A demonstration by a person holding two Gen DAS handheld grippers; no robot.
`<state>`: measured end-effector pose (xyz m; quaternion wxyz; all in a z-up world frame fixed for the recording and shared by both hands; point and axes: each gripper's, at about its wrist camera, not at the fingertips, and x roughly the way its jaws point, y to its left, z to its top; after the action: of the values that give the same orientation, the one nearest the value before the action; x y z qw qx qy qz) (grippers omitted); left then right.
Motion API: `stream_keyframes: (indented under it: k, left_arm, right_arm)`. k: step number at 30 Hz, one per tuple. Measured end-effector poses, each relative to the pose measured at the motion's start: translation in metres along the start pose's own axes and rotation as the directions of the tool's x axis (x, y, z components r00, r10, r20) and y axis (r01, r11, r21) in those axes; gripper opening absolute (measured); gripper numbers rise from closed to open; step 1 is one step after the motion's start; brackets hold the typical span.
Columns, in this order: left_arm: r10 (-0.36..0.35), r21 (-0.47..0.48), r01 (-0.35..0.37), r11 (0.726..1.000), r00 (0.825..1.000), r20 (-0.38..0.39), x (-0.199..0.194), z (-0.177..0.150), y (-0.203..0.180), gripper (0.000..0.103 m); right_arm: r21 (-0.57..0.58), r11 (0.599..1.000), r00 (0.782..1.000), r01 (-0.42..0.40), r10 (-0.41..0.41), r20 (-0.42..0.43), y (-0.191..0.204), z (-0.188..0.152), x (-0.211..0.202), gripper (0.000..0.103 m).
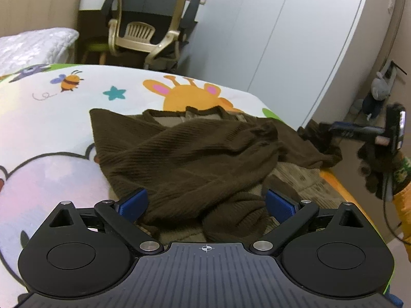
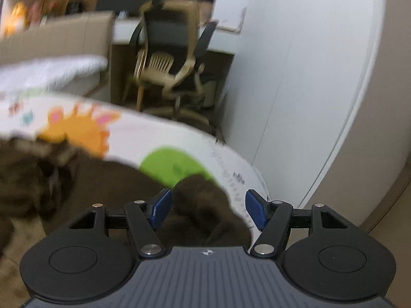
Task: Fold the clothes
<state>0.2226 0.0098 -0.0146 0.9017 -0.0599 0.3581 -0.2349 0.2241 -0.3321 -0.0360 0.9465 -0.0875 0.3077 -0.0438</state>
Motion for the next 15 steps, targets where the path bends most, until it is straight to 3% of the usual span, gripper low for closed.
stream_keyframes:
  k: [1, 2, 3, 5, 8, 10, 12, 14, 15]
  left_arm:
    - [0.001, -0.001, -0.001, 1.000, 1.000, 0.000, -0.001, 0.000, 0.000, 0.101]
    - [0.000, -0.004, 0.000, 1.000, 1.000, 0.002, -0.003, 0.000, 0.000, 0.101]
    - [0.000, -0.007, 0.000, 1.000, 1.000, 0.005, -0.006, -0.001, 0.000, 0.101]
    - [0.001, -0.014, -0.001, 1.000, 1.000, 0.015, -0.012, -0.001, 0.004, 0.101]
    - [0.005, -0.036, -0.004, 0.999, 1.000, 0.024, -0.018, -0.004, 0.013, 0.101]
    - [0.001, -0.059, 0.000, 0.998, 1.000, 0.021, -0.017, -0.006, 0.017, 0.101]
    - [-0.014, -0.086, 0.015, 0.996, 1.000, 0.018, -0.014, -0.008, 0.020, 0.101]
    - [-0.026, -0.101, 0.028, 0.994, 0.999, 0.024, -0.014, -0.010, 0.020, 0.101]
    - [-0.029, -0.106, 0.032, 0.994, 0.999, 0.029, -0.015, -0.011, 0.021, 0.101]
  right_arm:
    - [0.024, 1.000, 1.000, 0.001, -0.001, -0.026, -0.001, 0.000, 0.009, 0.064]
    - [0.048, 0.999, 0.999, 0.004, -0.001, -0.052, -0.002, -0.001, 0.018, 0.054]
    - [0.072, 0.997, 0.997, 0.006, -0.001, -0.077, -0.003, -0.001, 0.026, 0.035]
    - [0.079, 0.997, 0.998, 0.005, -0.001, -0.056, 0.000, 0.010, 0.025, 0.017]
    - [0.038, 0.999, 0.998, -0.025, 0.023, 0.054, 0.017, 0.042, -0.003, 0.013]
    - [-0.012, 0.995, 0.983, -0.095, 0.095, 0.154, 0.042, 0.071, -0.036, 0.012]
    - [-0.100, 0.978, 0.951, -0.183, 0.202, 0.233, 0.082, 0.095, -0.065, 0.012]
    - [-0.203, 0.943, 0.902, -0.265, 0.316, 0.295, 0.126, 0.118, -0.093, 0.012]
    - [-0.243, 0.924, 0.885, -0.297, 0.361, 0.294, 0.142, 0.120, -0.099, 0.012]
